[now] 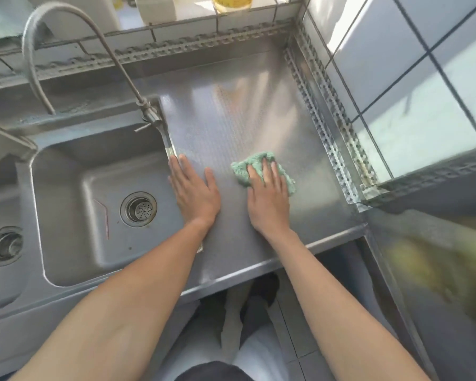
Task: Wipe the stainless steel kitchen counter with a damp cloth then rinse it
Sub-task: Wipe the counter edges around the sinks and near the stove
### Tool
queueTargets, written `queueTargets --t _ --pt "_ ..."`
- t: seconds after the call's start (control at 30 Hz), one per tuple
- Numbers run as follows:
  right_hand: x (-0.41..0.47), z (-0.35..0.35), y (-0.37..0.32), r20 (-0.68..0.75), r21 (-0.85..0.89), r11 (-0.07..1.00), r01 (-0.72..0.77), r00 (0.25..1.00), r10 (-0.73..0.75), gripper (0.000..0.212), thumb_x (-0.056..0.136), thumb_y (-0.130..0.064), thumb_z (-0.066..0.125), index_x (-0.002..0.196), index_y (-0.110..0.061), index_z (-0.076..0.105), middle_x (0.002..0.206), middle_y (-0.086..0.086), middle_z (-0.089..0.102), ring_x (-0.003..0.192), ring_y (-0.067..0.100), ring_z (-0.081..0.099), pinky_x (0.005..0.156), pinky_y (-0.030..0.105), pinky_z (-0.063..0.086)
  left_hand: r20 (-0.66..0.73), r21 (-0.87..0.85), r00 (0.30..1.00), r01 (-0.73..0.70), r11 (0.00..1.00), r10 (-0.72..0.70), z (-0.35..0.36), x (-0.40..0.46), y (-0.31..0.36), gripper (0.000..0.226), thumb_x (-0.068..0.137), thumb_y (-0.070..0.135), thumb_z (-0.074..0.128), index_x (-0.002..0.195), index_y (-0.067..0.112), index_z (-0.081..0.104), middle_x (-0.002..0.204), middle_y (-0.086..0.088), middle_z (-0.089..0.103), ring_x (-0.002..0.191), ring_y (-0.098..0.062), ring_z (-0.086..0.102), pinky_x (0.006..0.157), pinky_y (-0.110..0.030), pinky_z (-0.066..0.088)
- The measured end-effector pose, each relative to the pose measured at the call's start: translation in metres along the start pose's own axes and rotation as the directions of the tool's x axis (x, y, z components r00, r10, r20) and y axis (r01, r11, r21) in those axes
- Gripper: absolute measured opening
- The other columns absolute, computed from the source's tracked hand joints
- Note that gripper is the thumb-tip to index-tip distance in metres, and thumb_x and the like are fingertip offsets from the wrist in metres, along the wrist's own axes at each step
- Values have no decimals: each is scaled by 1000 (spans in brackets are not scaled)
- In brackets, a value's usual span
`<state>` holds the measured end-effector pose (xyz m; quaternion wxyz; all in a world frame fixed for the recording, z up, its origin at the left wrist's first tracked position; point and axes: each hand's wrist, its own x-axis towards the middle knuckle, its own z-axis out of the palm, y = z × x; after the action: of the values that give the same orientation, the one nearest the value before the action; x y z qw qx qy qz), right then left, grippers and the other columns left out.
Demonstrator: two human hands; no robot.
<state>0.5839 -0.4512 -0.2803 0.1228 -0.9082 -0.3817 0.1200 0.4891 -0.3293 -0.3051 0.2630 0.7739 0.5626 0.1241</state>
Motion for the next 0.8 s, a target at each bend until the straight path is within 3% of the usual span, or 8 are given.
queueTargets --t 0.17,0.27,0.33,0.43,0.5,0.6,0.7,0.8 --pt "-74 -22 3 97 3 986 170 981 -169 56 89 -3 57 141 -23 57 149 8 51 133 34 48 105 49 45 280 -114 958 -25 993 56 -34 6 -10 70 105 33 46 162 4 16 173 -17 -4 162 -29 -4 131 -46 -2" --pt "-118 -41 17 150 90 989 116 980 -128 58 87 3 54 139 -22 59 140 7 57 122 33 51 103 48 47 406 -69 894 -179 981 192 -63 -4 -16 61 101 26 54 155 5 34 169 -16 19 160 -33 13 132 -50 8" --pt "-151 -53 26 150 194 981 -4 988 -26 59 90 2 51 142 -24 55 141 3 56 127 27 49 105 41 47 448 -92 827 -336 937 341 -81 -28 -16 54 102 26 56 152 10 42 160 -10 42 152 -29 36 127 -47 27" --pt "-209 -65 44 134 333 919 -213 975 177 57 93 -3 51 143 -30 54 144 -7 53 128 15 47 99 35 49 558 -217 667 -457 863 494 -103 -74 -19 40 103 25 56 143 18 56 143 3 63 134 -16 59 117 -38 44" --pt "-251 -70 56 140 399 850 -345 939 316 55 94 -5 53 141 -35 56 138 -13 54 124 7 49 98 24 44 640 -261 540 -517 815 547 -112 -102 -22 33 103 31 56 134 23 65 132 11 70 124 -8 65 111 -32 49" --pt "-311 -73 70 105 498 724 -477 862 496 54 91 0 59 135 -32 63 126 -16 58 118 10 57 94 0 32 701 -279 378 -635 721 604 -118 -134 -26 33 99 45 51 125 33 69 121 24 72 115 5 66 100 -10 44" --pt "-364 -79 76 87 543 619 -567 772 630 54 90 -2 61 131 -37 64 125 -19 61 117 6 59 91 -4 32 752 -320 273 -645 694 600 -115 -154 -21 27 98 45 54 120 39 69 114 32 71 105 12 67 96 -21 54" --pt "-403 -87 79 60 592 516 -619 673 738 52 93 -5 62 131 -40 63 127 -21 62 115 2 58 88 -4 34 785 -340 224 -624 704 578 -104 -164 -5 19 99 38 58 115 41 70 111 36 70 101 12 68 94 -26 57"
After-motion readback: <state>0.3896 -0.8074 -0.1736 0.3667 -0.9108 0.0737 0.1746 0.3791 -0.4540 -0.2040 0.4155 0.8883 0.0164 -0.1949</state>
